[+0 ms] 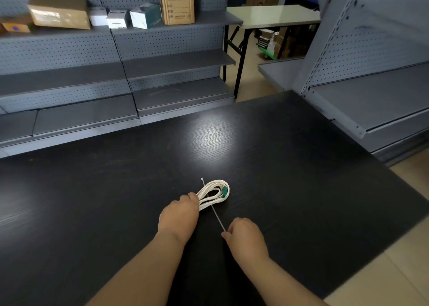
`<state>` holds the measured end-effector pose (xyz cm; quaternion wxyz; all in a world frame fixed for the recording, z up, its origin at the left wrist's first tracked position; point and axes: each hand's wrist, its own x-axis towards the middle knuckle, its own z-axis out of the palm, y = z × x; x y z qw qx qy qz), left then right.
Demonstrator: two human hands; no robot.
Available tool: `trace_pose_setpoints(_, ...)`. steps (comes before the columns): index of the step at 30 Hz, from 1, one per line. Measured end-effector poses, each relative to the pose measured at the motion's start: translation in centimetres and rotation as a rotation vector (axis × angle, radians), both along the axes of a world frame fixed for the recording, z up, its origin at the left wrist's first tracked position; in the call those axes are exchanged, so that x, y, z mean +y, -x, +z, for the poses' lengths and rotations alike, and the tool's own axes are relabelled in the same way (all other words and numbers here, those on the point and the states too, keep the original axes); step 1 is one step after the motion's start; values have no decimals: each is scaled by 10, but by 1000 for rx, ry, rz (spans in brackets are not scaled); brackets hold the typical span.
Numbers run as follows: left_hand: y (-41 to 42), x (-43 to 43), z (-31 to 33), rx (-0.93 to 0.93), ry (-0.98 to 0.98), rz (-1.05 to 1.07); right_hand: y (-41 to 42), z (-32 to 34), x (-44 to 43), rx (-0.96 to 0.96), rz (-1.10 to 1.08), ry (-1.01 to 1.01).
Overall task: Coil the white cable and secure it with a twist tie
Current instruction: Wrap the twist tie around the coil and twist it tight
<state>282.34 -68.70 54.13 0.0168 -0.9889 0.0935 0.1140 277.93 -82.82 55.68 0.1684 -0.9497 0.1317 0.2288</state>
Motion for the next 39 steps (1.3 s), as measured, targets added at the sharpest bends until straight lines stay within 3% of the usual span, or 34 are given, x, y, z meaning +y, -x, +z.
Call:
trace_pose_setpoints(7,0,2,-1,-1,19,-9,-5,-4,5,46,-21,28)
trace_pose_setpoints(19,-7,5,1,12,70,-21,1,-6,16,-95,20,52)
trace_pose_setpoints(39,-8,-3,2,-15,105,-17,-4,-3,16,-56,-29,66)
